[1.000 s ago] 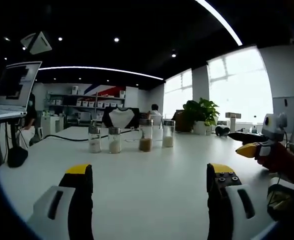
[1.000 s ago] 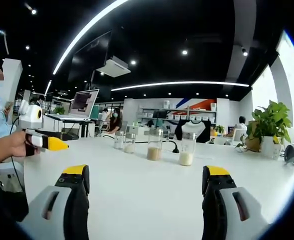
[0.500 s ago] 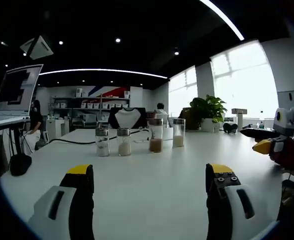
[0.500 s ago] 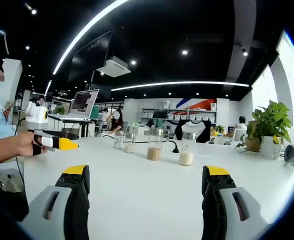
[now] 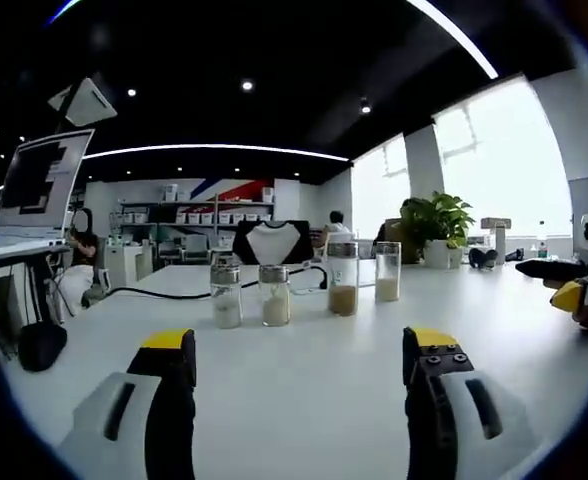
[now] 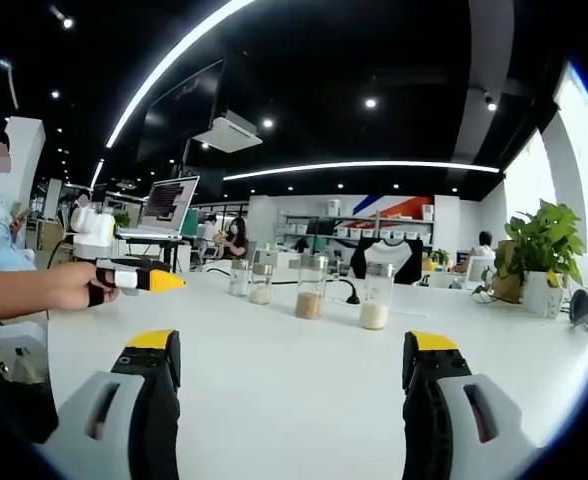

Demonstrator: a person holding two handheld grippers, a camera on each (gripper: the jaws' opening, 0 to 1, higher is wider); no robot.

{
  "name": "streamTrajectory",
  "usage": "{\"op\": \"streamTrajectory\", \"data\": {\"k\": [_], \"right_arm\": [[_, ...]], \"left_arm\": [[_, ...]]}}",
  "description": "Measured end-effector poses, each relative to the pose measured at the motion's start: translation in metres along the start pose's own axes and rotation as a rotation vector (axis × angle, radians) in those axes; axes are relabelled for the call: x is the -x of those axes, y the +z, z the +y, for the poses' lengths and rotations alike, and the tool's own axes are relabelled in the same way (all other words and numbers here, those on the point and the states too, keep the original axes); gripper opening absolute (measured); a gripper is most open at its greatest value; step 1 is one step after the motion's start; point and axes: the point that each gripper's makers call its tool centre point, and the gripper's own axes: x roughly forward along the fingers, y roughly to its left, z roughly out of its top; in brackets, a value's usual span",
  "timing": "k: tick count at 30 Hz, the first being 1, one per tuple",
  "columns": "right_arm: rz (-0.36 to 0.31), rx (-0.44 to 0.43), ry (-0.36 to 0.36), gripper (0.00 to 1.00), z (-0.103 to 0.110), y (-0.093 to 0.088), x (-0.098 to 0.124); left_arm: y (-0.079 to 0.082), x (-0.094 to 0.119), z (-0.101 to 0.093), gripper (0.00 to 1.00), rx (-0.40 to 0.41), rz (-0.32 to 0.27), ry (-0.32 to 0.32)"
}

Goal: Rotate the seasoning bottle until the label or dispensing opening points toward the visible target arrow and the bottle remains upright within the marked orientation range

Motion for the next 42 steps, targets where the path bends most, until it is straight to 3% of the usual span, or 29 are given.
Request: {"op": "streamTrajectory", "data": {"k": [10, 22, 35, 42], "right_arm": [[0.003, -0.001, 0.003, 0.93, 0.000, -0.002, 0.000], [-0.003, -0.030, 0.016, 0.92, 0.002, 0.000, -0.001], [-0.020, -0.061, 0.024, 0.91, 0.000, 0.007, 0.001], [-0.022, -0.071, 0.025, 0.89, 0.000, 0.008, 0.002]], "left_arm": [[0.003, -0.032, 0.016, 0.87, 0.037, -0.018, 0.026], [-0.004, -0.063, 0.045, 0.83, 0.001, 0.005, 0.080], [0.004, -0.094, 0.065, 0.74, -0.085, 0.002, 0.109], [-0.002, -0.109, 0.081, 0.69, -0.067, 0.025, 0.130]]}}
